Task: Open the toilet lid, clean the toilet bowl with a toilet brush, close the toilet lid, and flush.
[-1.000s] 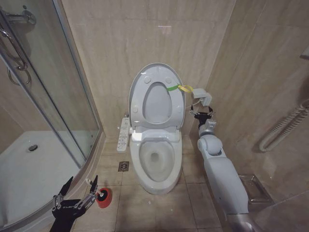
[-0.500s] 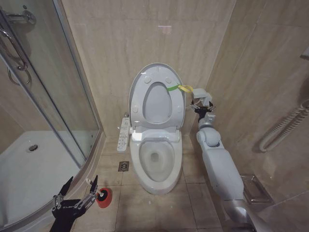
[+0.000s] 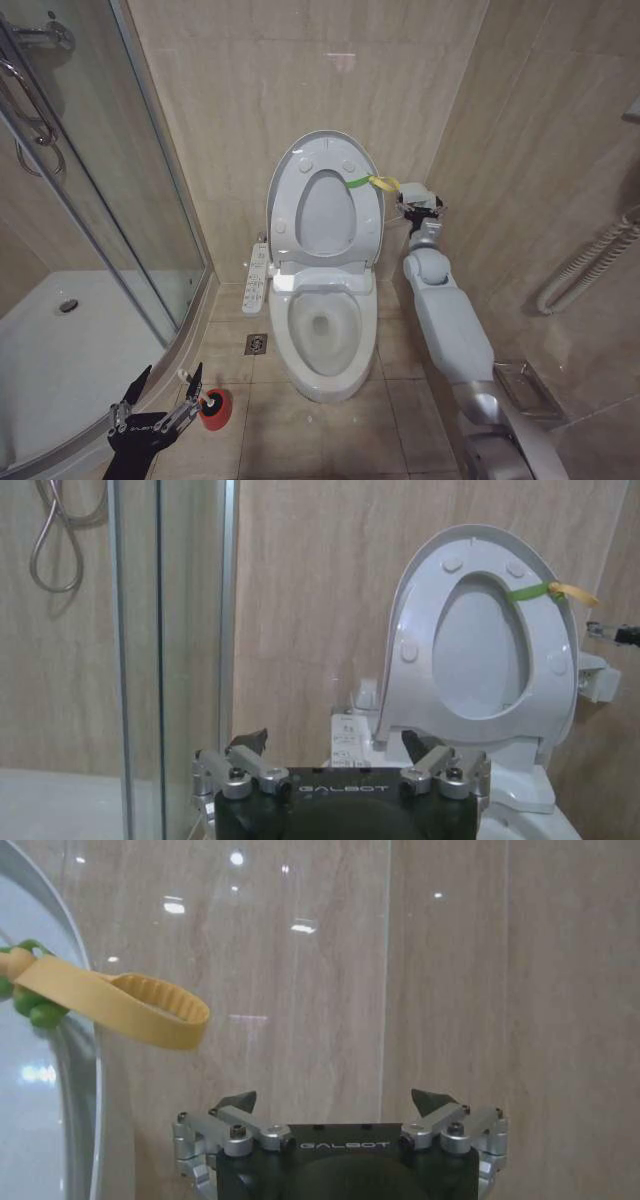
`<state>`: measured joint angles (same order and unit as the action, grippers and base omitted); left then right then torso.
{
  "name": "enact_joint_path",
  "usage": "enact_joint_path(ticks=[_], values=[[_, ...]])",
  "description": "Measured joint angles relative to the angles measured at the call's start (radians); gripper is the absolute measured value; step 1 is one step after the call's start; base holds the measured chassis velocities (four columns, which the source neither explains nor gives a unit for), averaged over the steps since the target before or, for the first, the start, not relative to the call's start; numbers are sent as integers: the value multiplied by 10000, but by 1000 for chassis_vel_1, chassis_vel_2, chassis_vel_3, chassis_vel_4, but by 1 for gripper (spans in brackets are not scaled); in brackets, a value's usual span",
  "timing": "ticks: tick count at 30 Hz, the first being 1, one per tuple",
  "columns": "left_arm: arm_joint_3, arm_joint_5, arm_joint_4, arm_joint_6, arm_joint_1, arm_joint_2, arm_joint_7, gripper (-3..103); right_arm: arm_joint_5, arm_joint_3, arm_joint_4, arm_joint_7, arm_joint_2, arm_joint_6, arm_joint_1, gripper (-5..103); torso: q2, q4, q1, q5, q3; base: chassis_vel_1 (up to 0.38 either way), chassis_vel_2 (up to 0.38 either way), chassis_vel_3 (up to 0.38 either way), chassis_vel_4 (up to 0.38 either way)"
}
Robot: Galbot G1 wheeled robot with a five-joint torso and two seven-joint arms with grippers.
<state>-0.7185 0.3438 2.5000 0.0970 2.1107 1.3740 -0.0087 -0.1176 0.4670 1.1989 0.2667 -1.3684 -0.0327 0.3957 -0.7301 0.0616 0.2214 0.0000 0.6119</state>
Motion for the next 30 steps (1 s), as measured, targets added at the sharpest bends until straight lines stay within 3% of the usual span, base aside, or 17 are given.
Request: enact_joint_path(ticks=[13, 23, 25, 30], values=[[0, 0, 0, 0, 0, 0, 0, 92, 600, 88, -1263, 143, -485, 588, -1156, 100, 0, 1, 0, -1, 0, 0, 0, 0, 0], [0, 1, 0, 0, 0, 1, 0, 92, 829, -8, -1398, 290, -899, 862, -1235, 100, 0, 0, 0, -2, -1, 0, 0, 0, 0], [0, 0, 0, 0, 0, 1, -1, 92, 878, -38, -1349, 341, -974, 916, -1179, 100, -1, 12, -1, -3, -1, 0, 0, 0, 0], [0, 1, 0, 0, 0, 0, 0, 92, 889, -203, -1075, 371, -1085, 940, -978, 100, -1, 14, -1, -3, -2, 0, 0, 0, 0]])
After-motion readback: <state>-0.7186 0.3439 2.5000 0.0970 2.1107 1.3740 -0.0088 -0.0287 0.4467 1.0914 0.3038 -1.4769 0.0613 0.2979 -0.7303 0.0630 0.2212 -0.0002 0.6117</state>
